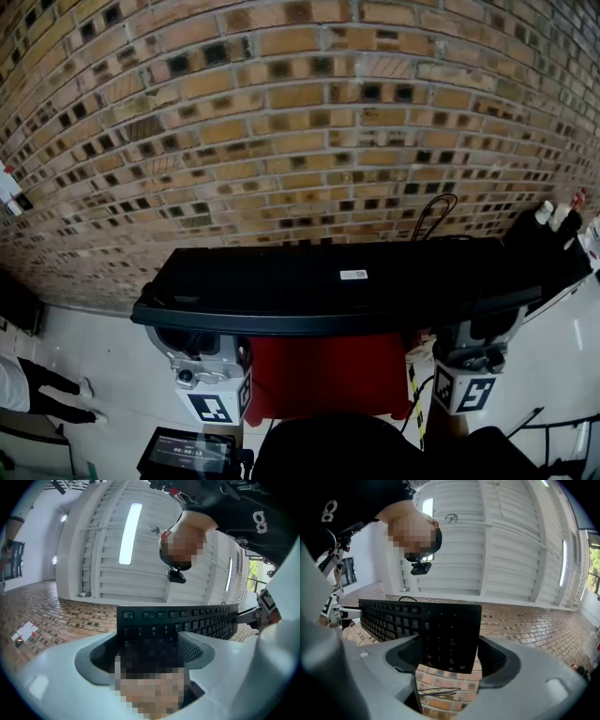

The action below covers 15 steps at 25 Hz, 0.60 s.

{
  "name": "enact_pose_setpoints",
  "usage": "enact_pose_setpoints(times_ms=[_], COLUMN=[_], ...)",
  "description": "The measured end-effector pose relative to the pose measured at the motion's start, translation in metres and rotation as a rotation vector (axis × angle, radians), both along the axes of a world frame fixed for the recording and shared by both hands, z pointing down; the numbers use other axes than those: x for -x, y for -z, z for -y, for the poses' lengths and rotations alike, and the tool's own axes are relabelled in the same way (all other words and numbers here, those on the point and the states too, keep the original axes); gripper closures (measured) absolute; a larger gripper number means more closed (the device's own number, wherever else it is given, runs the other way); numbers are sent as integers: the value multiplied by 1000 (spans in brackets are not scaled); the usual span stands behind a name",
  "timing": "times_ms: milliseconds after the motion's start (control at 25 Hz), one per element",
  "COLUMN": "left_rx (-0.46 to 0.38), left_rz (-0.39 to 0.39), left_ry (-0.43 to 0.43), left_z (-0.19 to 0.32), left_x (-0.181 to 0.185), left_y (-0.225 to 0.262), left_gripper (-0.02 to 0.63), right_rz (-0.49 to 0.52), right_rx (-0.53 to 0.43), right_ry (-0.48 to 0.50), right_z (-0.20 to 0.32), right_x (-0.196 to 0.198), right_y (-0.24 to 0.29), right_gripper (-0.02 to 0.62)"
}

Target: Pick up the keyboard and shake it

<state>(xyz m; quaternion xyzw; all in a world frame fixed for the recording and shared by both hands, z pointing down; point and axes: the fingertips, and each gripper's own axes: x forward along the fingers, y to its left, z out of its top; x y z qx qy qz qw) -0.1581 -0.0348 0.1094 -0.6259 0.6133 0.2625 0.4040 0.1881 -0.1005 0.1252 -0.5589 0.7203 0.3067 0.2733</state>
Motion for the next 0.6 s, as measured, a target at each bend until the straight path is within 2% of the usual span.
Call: enact_pose_setpoints(times_ms=[200,440,600], left_rx=[50,6,86], left_rz=[-10,-8,-29], left_ry=[10,3,3], left_z=[10,0,16], left_x=[6,4,8], left_y=[-14,-6,-23], left_gripper=[202,202,202], right_rz=[-24,-15,-39], right_rx=[55,0,83], right_ry=[22,17,23], right_z=[12,2,17], right_x=[8,5,10], right_y=[-12,-2,-17], right_gripper=[261,261,261])
